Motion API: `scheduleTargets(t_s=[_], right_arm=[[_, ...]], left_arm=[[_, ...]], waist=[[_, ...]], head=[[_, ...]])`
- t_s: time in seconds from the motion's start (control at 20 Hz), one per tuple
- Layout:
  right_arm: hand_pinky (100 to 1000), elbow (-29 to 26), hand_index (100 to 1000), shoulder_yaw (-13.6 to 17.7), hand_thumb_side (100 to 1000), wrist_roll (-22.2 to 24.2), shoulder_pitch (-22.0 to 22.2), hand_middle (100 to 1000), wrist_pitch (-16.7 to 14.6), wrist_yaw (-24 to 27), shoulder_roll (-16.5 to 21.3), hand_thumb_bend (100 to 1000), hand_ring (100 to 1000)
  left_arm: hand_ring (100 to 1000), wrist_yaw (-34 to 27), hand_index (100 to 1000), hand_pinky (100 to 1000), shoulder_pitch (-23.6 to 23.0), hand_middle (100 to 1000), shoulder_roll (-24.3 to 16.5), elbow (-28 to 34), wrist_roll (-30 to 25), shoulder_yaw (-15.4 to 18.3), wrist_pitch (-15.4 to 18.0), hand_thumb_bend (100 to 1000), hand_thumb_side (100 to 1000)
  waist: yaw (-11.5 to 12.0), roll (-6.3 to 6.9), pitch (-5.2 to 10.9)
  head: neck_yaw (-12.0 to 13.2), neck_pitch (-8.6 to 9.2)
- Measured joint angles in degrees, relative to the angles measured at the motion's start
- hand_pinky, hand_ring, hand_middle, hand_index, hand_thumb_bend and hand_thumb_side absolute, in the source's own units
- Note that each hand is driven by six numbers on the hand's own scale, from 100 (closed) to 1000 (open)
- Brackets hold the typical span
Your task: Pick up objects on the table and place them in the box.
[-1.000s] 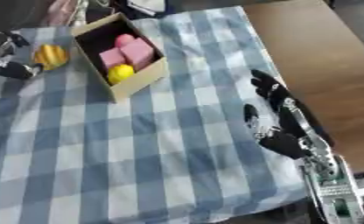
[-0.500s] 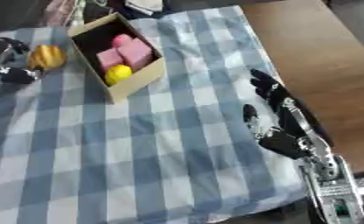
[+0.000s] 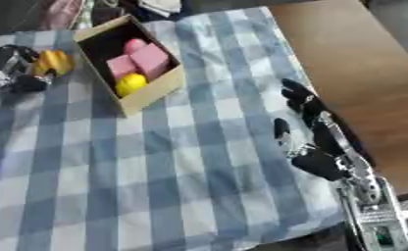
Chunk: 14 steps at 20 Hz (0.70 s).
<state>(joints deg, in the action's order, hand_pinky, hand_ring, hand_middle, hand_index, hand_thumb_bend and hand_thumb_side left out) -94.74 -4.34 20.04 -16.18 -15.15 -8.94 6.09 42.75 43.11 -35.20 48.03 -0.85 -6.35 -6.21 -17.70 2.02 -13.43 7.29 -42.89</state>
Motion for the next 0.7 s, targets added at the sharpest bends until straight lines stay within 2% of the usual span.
scheduleTargets(t_s=[0.05, 0.15, 0.25, 0.5, 0.7], right_arm=[[1000, 0.0, 1000, 0.0, 357, 0.0, 0.0, 1000, 0.0, 0.0, -0.1, 100, 1000], [1000, 0.0, 1000, 0.0, 360, 0.1, 0.0, 1000, 0.1, 0.0, -0.2, 100, 1000], [1000, 0.0, 1000, 0.0, 361, 0.1, 0.0, 1000, 0.1, 0.0, -0.3, 100, 1000], [1000, 0.0, 1000, 0.0, 364, 0.1, 0.0, 1000, 0.1, 0.0, -0.3, 100, 1000], [1000, -0.1, 1000, 0.0, 362, 0.0, 0.1, 1000, 0.1, 0.0, -0.3, 100, 1000]], left_arm=[[512, 0.1, 699, 633, 0.0, 536, 0.0, 0.0, 0.0, -0.1, 0.0, 147, 153], [474, 0.5, 655, 611, 0.0, 487, 0.2, 0.0, 0.3, -0.1, -0.2, 100, 159], [448, 0.7, 626, 593, 0.0, 456, 0.2, 0.1, 1.1, -0.1, -0.5, 100, 159], [418, -0.5, 599, 577, -0.1, 418, 0.0, 2.5, 4.3, -0.3, -0.9, 100, 162], [408, -3.9, 598, 577, 0.0, 409, -1.7, 8.6, 5.8, -1.3, -0.8, 100, 167]], waist=[[0.0, 0.00, 0.00], [0.0, 0.00, 0.00], [0.0, 0.00, 0.00], [0.3, 0.00, 0.00], [0.8, 0.00, 0.00]], head=[[0.0, 0.07], [0.1, 0.09], [0.0, 0.09], [-0.4, 0.11], [-0.9, 0.12]])
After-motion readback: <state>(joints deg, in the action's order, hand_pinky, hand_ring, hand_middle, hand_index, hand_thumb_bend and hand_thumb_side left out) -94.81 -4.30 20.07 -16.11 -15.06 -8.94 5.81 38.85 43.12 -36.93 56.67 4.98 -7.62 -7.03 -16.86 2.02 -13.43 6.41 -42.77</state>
